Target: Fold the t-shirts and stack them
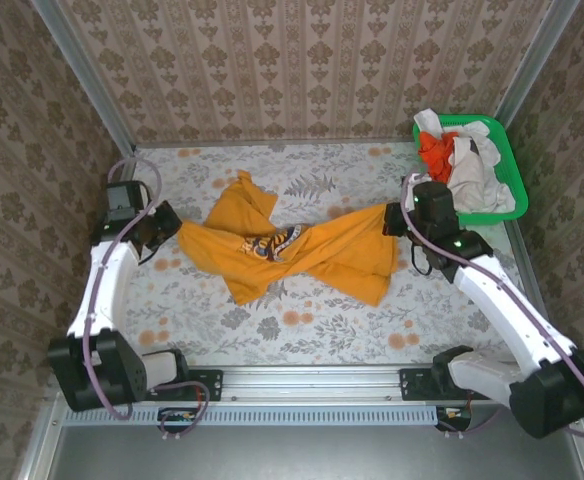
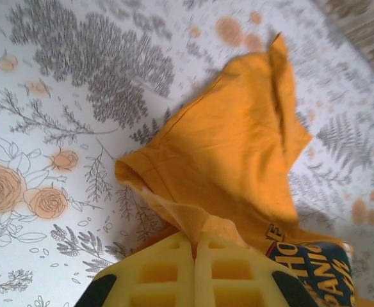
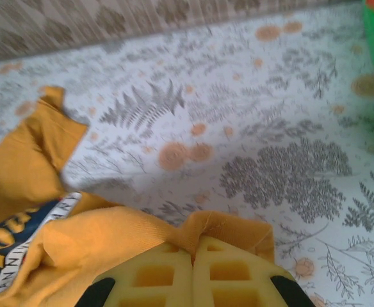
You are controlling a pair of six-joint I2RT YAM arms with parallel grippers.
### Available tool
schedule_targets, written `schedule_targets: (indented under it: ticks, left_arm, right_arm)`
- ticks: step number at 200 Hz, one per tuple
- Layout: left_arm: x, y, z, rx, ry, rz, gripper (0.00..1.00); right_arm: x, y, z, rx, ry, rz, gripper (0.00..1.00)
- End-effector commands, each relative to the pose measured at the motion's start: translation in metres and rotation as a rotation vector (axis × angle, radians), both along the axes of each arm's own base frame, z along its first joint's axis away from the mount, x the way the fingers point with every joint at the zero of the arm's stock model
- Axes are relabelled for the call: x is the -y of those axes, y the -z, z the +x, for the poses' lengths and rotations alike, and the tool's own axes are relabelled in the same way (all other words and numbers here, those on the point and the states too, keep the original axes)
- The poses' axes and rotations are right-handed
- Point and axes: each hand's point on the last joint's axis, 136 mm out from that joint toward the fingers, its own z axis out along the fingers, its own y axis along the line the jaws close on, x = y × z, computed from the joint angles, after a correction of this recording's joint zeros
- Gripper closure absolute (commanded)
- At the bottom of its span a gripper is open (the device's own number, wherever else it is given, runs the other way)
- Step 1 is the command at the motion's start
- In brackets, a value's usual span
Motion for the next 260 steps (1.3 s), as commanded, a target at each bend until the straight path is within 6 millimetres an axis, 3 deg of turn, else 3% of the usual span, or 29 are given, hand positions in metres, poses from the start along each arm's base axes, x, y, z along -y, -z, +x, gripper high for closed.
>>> schedule_targets:
  ticks: [1, 32, 59, 84, 90, 100, 106, 113, 118, 143, 167, 216, 241, 260]
  left_arm:
    - [0.004, 0.018, 0.015, -0.028, 0.041, 0.002, 1.0]
    - [0.018, 0.032, 0.053, -0.061, 0.078, 0.011, 1.0]
    - [0.041, 0.013, 0.092, -0.006, 0.129, 0.031, 1.0]
    - [0.064, 0.011, 0.124, -0.003, 0.19, 0.044, 1.0]
    - [0.07, 0.013, 0.131, -0.005, 0.204, 0.037, 0.91]
    - [0.08, 0.01, 0.142, 0.019, 0.225, 0.024, 0.64]
    - [0.086, 0.007, 0.146, 0.038, 0.24, 0.026, 0.44]
    - [0.089, 0.005, 0.148, 0.045, 0.25, 0.038, 0.13]
    - [0.09, 0.005, 0.148, 0.046, 0.257, 0.05, 0.01]
    - [0.085, 0.004, 0.132, 0.051, 0.266, 0.108, 0.0]
    - [0.078, 0.012, 0.099, 0.065, 0.296, 0.151, 0.0]
    - [0.078, 0.067, 0.016, -0.029, 0.494, 0.166, 0.02]
    - [0.086, 0.082, -0.005, -0.049, 0.543, 0.113, 0.05]
    - [0.097, 0.091, -0.014, -0.054, 0.59, 0.049, 0.14]
  right_arm:
    - [0.001, 0.038, 0.015, -0.076, 0.01, -0.021, 1.0]
    - [0.007, 0.065, 0.052, -0.117, 0.061, -0.036, 1.0]
    - [0.024, 0.063, 0.076, -0.113, 0.118, -0.054, 1.0]
    - [0.034, 0.061, 0.091, -0.112, 0.135, -0.057, 1.0]
    - [0.036, 0.062, 0.093, -0.114, 0.136, -0.057, 1.0]
    - [0.039, 0.062, 0.098, -0.114, 0.145, -0.059, 1.0]
    - [0.042, 0.063, 0.1, -0.118, 0.15, -0.056, 1.0]
    - [0.043, 0.065, 0.102, -0.125, 0.154, -0.053, 1.0]
    - [0.044, 0.066, 0.103, -0.128, 0.157, -0.052, 1.0]
    - [0.047, 0.072, 0.107, -0.146, 0.165, -0.045, 1.0]
    - [0.053, 0.082, 0.109, -0.175, 0.179, -0.04, 1.0]
    - [0.079, 0.094, 0.123, -0.205, 0.209, -0.03, 1.0]
    - [0.088, 0.095, 0.135, -0.207, 0.211, -0.032, 1.0]
    - [0.09, 0.095, 0.143, -0.208, 0.211, -0.025, 1.0]
